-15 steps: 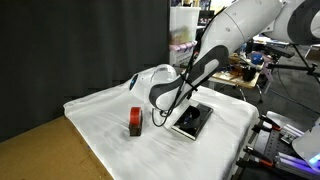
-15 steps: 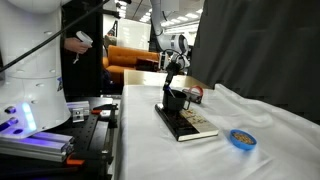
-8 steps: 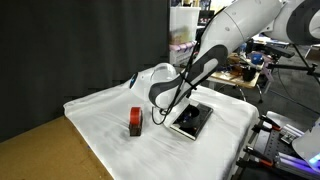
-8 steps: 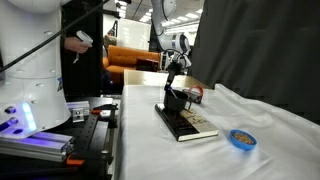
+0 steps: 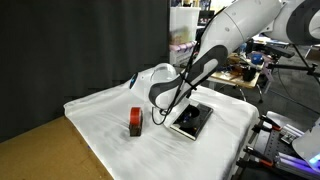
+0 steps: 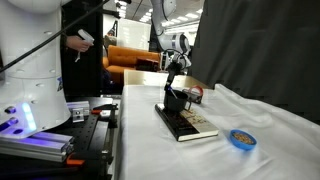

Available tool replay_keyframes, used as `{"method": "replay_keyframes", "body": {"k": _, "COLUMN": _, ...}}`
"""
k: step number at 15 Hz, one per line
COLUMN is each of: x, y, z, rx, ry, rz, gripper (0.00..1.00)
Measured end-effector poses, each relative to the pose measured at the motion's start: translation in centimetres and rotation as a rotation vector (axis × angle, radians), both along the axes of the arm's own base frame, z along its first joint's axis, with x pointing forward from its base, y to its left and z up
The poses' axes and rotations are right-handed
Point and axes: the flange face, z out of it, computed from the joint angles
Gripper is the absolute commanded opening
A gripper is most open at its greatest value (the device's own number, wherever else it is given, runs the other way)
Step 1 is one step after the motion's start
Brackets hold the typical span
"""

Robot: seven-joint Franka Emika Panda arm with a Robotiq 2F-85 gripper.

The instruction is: Remove the blue marker from the black mug and put it on the left side of the table

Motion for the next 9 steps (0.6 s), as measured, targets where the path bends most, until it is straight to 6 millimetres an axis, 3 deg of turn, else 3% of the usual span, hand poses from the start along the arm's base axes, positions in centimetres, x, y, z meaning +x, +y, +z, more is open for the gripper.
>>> {"method": "replay_keyframes", "body": {"k": 9, "x": 1.6, "y": -0.6, "z": 1.2, "rx": -0.028, "ry": -0.052, "rz": 0.025, "gripper": 0.05}}
